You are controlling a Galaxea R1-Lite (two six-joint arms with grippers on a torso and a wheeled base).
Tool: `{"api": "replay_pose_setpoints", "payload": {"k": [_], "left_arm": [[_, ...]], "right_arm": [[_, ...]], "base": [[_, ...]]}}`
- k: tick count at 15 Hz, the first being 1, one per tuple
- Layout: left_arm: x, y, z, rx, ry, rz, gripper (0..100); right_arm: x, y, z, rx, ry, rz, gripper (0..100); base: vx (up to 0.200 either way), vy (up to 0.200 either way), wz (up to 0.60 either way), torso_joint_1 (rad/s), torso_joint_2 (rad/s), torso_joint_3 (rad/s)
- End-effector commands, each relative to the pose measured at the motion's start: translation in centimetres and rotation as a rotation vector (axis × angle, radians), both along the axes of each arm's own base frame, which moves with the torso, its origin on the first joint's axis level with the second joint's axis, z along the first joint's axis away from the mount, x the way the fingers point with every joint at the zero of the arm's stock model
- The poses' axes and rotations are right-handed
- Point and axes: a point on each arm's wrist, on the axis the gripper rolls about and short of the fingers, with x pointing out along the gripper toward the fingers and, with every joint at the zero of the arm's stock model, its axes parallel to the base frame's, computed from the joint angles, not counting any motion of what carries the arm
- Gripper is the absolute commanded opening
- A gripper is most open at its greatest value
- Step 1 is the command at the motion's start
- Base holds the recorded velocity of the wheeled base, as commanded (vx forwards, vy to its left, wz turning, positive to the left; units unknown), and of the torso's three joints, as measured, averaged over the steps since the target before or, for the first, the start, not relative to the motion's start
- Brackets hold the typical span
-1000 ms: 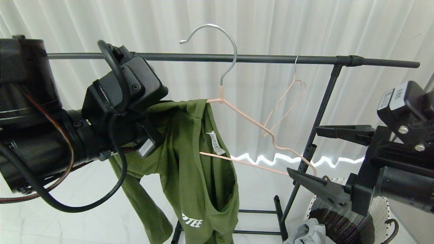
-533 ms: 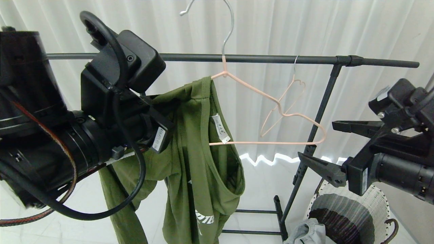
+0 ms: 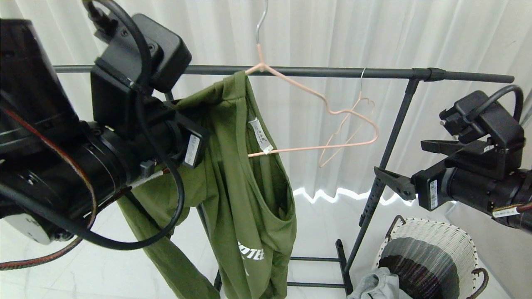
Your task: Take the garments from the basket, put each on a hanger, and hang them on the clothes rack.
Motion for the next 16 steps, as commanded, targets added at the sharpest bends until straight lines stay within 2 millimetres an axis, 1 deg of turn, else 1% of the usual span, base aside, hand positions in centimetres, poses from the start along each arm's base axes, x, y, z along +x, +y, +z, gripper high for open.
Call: {"api": "replay_pose_setpoints", "payload": {"k": [1, 4, 5, 6, 7, 8, 10, 11, 15, 16], "left_arm": [[0.4, -0.4, -0.1, -0.001, -0.002, 0.010, 0], [0.4, -1.2, 0.4, -0.039, -0.039, 0.014, 0], [0.3, -1.7, 0.3, -0.047, -0.046, 0.005, 0], [0.4, -2.1, 0.2, -0.053, -0.052, 0.005, 0], [0.4, -2.4, 0.2, -0.058, -0.056, 0.006, 0], [0.4, -2.5, 0.2, -0.066, -0.065, 0.010, 0], [0.3, -2.7, 0.3, -0.068, -0.068, 0.003, 0], [0.2, -2.8, 0.3, -0.068, -0.068, -0.006, 0], [-0.3, -3.3, 0.3, -0.070, -0.068, -0.033, 0], [-0.3, -3.3, 0.3, -0.072, -0.070, -0.033, 0]], "right_arm": [[0.2, 0.7, -0.3, -0.007, 0.012, 0.016, 100], [-0.3, 4.0, 0.3, 0.077, 0.046, 0.112, 100], [-0.6, 6.3, 0.7, 0.131, 0.074, 0.159, 100], [-0.6, 7.9, 0.6, 0.150, 0.095, 0.188, 100], [-0.5, 8.8, 0.5, 0.154, 0.103, 0.197, 100], [-0.1, 10.0, -0.1, 0.152, 0.120, 0.186, 100], [0.5, 11.3, -0.4, 0.166, 0.134, 0.173, 100], [0.8, 11.6, -0.7, 0.163, 0.142, 0.171, 100], [1.6, 12.2, -2.0, 0.132, 0.157, 0.115, 100], [1.9, 12.2, -2.4, 0.134, 0.159, 0.062, 100]], "base": [[0.000, 0.000, 0.00, 0.000, 0.00, 0.000], [0.000, 0.000, 0.00, 0.000, 0.00, 0.000], [0.000, 0.000, 0.00, 0.000, 0.00, 0.000], [0.000, 0.000, 0.00, 0.000, 0.00, 0.000], [0.000, 0.000, 0.00, 0.000, 0.00, 0.000], [0.000, 0.000, 0.00, 0.000, 0.00, 0.000], [0.000, 0.000, 0.00, 0.000, 0.00, 0.000], [0.000, 0.000, 0.00, 0.000, 0.00, 0.000], [0.000, 0.000, 0.00, 0.000, 0.00, 0.000], [0.000, 0.000, 0.00, 0.000, 0.00, 0.000]]}}
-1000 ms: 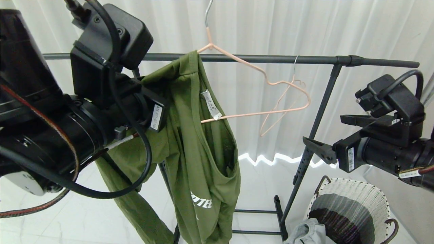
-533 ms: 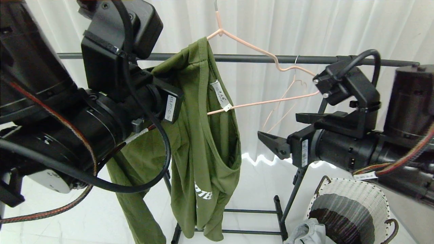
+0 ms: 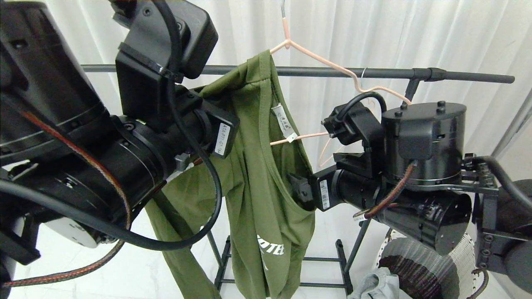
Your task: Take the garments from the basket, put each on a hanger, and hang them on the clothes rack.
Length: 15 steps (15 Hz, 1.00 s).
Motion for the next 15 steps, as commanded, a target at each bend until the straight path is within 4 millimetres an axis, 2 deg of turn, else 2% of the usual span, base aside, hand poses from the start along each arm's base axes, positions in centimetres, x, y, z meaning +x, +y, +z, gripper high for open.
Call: {"api": "replay_pose_setpoints", "payload": {"k": [1, 4, 5, 8, 12, 15], "left_arm": [[-0.1, 0.0, 0.1, -0.002, -0.002, -0.003, 0], [0.0, 0.0, 0.3, -0.006, -0.007, 0.005, 0], [0.0, 0.1, 0.3, -0.002, -0.010, 0.006, 0], [0.3, 0.5, 0.4, 0.007, -0.014, 0.027, 0], [0.7, 1.6, -0.1, 0.073, -0.021, 0.074, 0], [0.0, 2.5, -1.1, 0.130, -0.015, 0.084, 0]], "right_arm": [[0.5, 0.3, -0.9, -0.017, 0.017, -0.042, 100], [0.4, -0.1, -1.1, -0.024, 0.016, -0.076, 100], [0.5, -0.3, -1.3, -0.031, 0.013, -0.101, 0], [0.9, -1.8, -1.3, -0.046, 0.005, -0.181, 0], [2.0, -5.2, -0.2, -0.023, -0.016, -0.279, 0], [3.4, -7.7, 0.8, -0.001, -0.036, -0.377, 0]], "base": [[0.000, 0.000, 0.00, 0.000, 0.00, 0.000], [0.000, 0.000, 0.00, 0.000, 0.00, 0.000], [0.000, 0.000, 0.00, 0.000, 0.00, 0.000], [0.000, 0.000, 0.00, 0.000, 0.00, 0.000], [0.000, 0.000, 0.00, 0.000, 0.00, 0.000], [0.000, 0.000, 0.00, 0.000, 0.00, 0.000]]}}
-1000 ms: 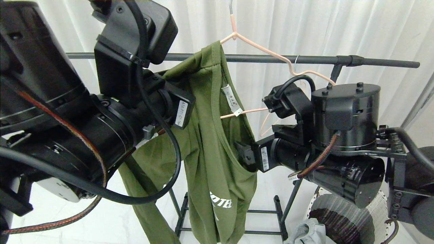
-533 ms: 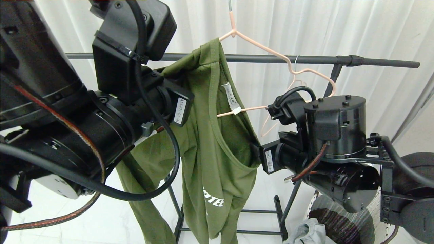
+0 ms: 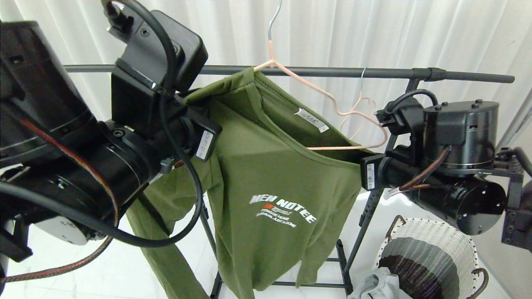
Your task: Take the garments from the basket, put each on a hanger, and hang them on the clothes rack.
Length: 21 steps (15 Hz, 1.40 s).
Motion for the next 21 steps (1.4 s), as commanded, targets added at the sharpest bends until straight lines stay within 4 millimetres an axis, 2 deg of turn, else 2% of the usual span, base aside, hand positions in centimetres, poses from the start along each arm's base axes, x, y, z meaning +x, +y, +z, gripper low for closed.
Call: {"api": "replay_pose_setpoints", "payload": {"k": [1, 5, 7, 12, 16, 19, 21], "left_arm": [[-0.7, 1.1, -0.8, 0.044, 0.009, 0.016, 0], [-0.9, 2.9, -2.5, 0.118, 0.040, 0.075, 0], [-0.7, 3.1, -2.8, 0.124, 0.048, 0.089, 0], [-0.2, 2.8, -3.2, 0.101, 0.073, 0.138, 0], [-0.2, 2.8, -2.8, 0.012, 0.076, 0.190, 0], [0.0, 2.7, -2.5, -0.029, 0.055, 0.211, 0], [-0.1, 2.2, -2.4, -0.048, 0.039, 0.192, 0]], "right_arm": [[0.4, -1.9, 1.2, 0.025, -0.032, -0.054, 0], [0.1, -2.4, 1.8, 0.033, -0.048, -0.055, 0], [-0.3, -2.4, 2.3, 0.041, -0.059, -0.038, 0], [-3.6, -1.4, 4.2, 0.018, -0.122, 0.146, 0], [-7.5, 0.9, 4.0, -0.010, -0.110, 0.329, 0], [-9.0, 2.5, 3.0, -0.049, -0.077, 0.416, 0], [-9.0, 3.3, 2.4, -0.067, -0.063, 0.432, 0]], "base": [[0.000, 0.000, 0.00, 0.000, 0.00, 0.000], [0.000, 0.000, 0.00, 0.000, 0.00, 0.000], [0.000, 0.000, 0.00, 0.000, 0.00, 0.000], [0.000, 0.000, 0.00, 0.000, 0.00, 0.000], [0.000, 0.000, 0.00, 0.000, 0.00, 0.000], [0.000, 0.000, 0.00, 0.000, 0.00, 0.000], [0.000, 0.000, 0.00, 0.000, 0.00, 0.000]]}}
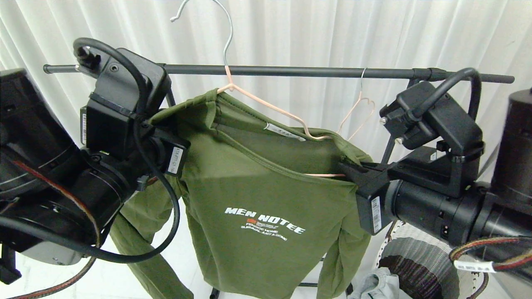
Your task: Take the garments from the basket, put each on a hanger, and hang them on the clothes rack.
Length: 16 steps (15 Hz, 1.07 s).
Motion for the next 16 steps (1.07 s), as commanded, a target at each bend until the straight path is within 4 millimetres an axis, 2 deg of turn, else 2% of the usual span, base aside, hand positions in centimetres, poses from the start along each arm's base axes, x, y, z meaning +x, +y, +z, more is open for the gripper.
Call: {"api": "replay_pose_setpoints", "payload": {"k": [1, 3, 4, 7, 10, 13, 16], "left_arm": [[-0.1, -0.7, -0.1, -0.003, -0.004, -0.026, 0], [-0.2, -1.1, -0.2, -0.005, -0.005, -0.041, 0], [-0.2, -1.1, -0.2, -0.005, -0.005, -0.041, 0], [-0.3, -1.0, -0.2, -0.007, -0.006, -0.043, 0], [-0.3, -1.1, -0.3, -0.005, -0.005, -0.060, 0], [-0.6, -1.6, -0.3, -0.010, -0.008, -0.163, 0], [-1.0, -2.0, -0.6, 0.004, -0.001, -0.203, 0]], "right_arm": [[0.1, 1.0, -0.8, -0.027, 0.013, 0.016, 0], [0.2, 1.4, -1.2, -0.039, 0.020, 0.014, 0], [0.2, 1.3, -1.2, -0.041, 0.021, 0.014, 100], [0.2, 0.1, -0.3, -0.014, 0.002, -0.005, 100], [0.8, -1.9, 0.9, -0.076, -0.052, -0.038, 100], [2.5, -2.9, 2.4, -0.149, -0.141, -0.017, 100], [5.0, -2.0, 3.5, -0.227, -0.219, -0.004, 100]], "base": [[0.000, 0.000, 0.00, 0.000, 0.00, 0.000], [0.000, 0.000, 0.00, 0.000, 0.00, 0.000], [0.000, 0.000, 0.00, 0.000, 0.00, 0.000], [0.000, 0.000, 0.00, 0.000, 0.00, 0.000], [0.000, 0.000, 0.00, 0.000, 0.00, 0.000], [0.000, 0.000, 0.00, 0.000, 0.00, 0.000], [0.000, 0.000, 0.00, 0.000, 0.00, 0.000]]}}
